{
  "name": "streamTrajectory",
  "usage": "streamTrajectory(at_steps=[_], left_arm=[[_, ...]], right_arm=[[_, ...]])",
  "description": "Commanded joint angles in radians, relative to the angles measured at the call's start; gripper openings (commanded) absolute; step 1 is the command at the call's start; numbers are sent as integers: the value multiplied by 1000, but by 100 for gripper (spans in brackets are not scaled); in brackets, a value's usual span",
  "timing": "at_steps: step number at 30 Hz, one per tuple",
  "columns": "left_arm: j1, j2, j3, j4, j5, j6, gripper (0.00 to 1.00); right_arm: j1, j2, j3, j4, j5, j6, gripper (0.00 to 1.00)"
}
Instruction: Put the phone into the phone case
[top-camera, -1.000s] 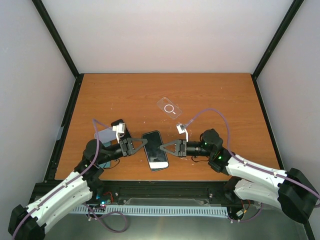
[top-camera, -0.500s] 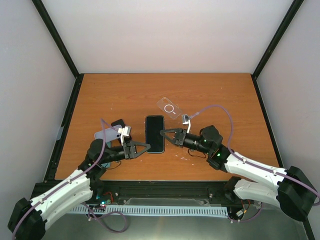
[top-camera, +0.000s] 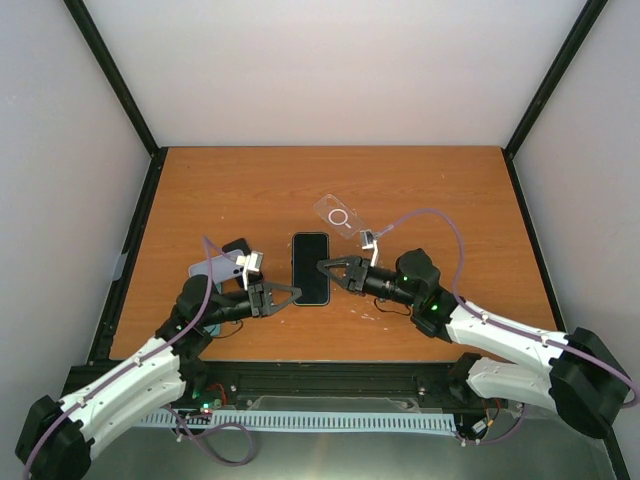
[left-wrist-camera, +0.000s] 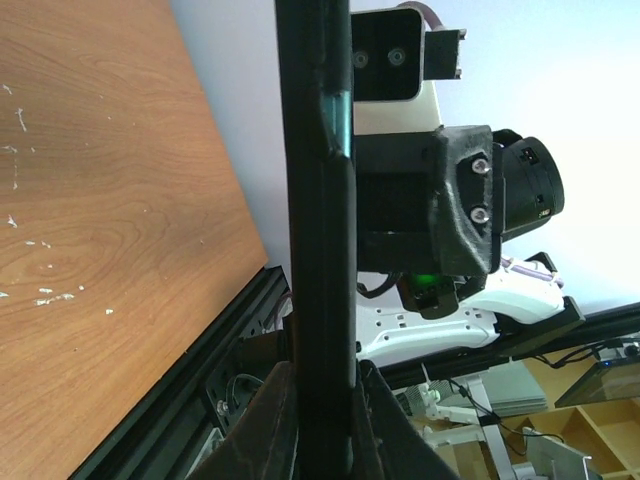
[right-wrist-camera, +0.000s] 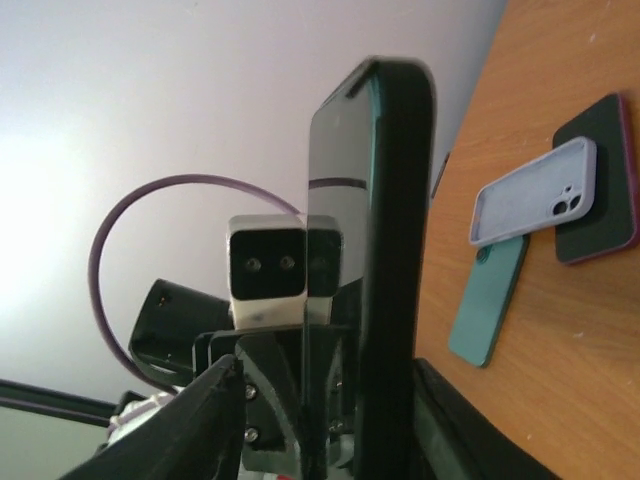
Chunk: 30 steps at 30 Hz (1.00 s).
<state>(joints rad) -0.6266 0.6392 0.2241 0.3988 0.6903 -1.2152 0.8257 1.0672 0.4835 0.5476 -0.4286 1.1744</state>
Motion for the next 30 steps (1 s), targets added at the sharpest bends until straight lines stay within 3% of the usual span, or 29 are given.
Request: streamTrajectory(at_steps=[1,3,7,14,18,19,22,26,30], left_arm=[[-2,-14,51,13,-37,57,0],[-2,-4,60,10,-40,73,0],[-2,11,70,5,-51,91,0],[-2,8,66,-47,-105,137,0],[-2,20,79,-100,-102,173,0],[-2,20,78,-92,-85,173,0],[-2,19,75,-50,-15,169,0],[-1,15,84,-46,81,188,0],[-2,4,83,-42,146,204,0]], right_arm=[[5,14,-23,26,-117,-23,46],[7,17,-32,11,-151,-31,48],[8,4,-42,-29,-185,-43,42],[9,-39,-48,-70,-179,-21,8],[8,-62,-50,-44,-159,5,3],[9,-66,-46,-46,-159,-8,5],[9,-93,-24,-104,-125,-61,28],[6,-137,-3,-153,-51,-94,48],[7,-133,37,-209,-12,-122,53]])
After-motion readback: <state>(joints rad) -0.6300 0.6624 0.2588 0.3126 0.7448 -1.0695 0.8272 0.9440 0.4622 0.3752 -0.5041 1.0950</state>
